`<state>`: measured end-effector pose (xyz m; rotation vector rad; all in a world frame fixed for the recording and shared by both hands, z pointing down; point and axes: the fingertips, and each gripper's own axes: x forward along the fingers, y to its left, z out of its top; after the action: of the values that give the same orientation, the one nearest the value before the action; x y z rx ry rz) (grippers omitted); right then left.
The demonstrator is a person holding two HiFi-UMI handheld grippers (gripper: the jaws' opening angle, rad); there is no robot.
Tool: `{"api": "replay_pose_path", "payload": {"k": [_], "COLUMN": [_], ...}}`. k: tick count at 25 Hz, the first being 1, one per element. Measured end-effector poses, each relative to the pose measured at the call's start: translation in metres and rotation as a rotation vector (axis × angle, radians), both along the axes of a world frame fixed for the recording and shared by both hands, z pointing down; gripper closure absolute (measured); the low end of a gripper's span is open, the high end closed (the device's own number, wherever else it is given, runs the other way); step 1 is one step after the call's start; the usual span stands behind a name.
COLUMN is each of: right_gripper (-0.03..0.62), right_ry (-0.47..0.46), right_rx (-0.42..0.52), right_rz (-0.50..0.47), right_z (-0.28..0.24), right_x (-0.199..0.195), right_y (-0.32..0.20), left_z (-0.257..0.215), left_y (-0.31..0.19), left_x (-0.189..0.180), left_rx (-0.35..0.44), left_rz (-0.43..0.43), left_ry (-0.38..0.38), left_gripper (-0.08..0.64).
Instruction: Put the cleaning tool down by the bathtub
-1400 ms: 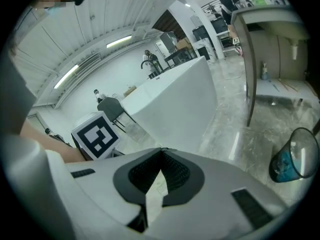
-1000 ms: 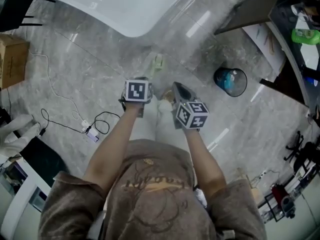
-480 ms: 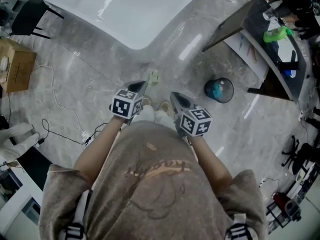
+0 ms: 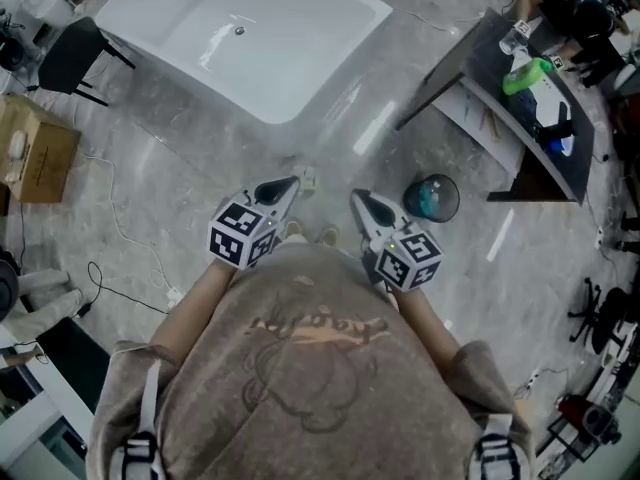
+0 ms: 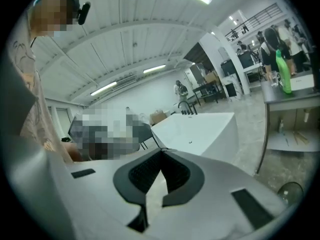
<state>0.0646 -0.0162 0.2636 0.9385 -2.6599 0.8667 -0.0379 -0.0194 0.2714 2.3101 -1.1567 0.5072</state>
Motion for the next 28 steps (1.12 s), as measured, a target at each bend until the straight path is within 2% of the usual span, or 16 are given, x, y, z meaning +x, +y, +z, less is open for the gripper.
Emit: {"api": "replay_pose_path", "payload": {"k": [8, 11, 17, 23, 26, 28], "right_gripper": [0.594, 0.594, 0.594, 0.594, 0.595, 0.594], "right_ry": [-0.062, -0.066, -0.062, -0.078, -0.082, -0.087], "right_rx": [0.138, 0.175, 0.201, 0.226, 0.241, 0.254], "right_rz": [0.006, 0.009, -0.025, -0.068, -0.106, -0.142], "right_z": [-0.05, -0.058, -0.064, -0.068, -0.073, -0.075], "right_x": [-0.004, -0.006, -0.012, -0.011, -0.018, -0.024], "right_y": [-0.002, -0.003, 0.0, 0.001, 0.006, 0.009], "left_z": [-0.051, -0.06, -0.06, -0.064, -0.067, -0.066], "left_y": [-0.002, -0.004, -0.005, 0.0, 0.006, 0.009], "left_x": [0.004, 0.005, 0.006, 0.014, 0.015, 0.019], "left_rx": [0.183, 0.227, 0.269, 0.311, 0.304, 0.298], "left_rz": [0.007, 0.0, -0.002, 0.006, 0.029, 0.062], "left_ry": [0.023, 0.022, -0.01, 0.011, 0.045, 0.037], "left_gripper": [0.557, 0.557, 0.557, 0.557, 0.557, 0.557]}}
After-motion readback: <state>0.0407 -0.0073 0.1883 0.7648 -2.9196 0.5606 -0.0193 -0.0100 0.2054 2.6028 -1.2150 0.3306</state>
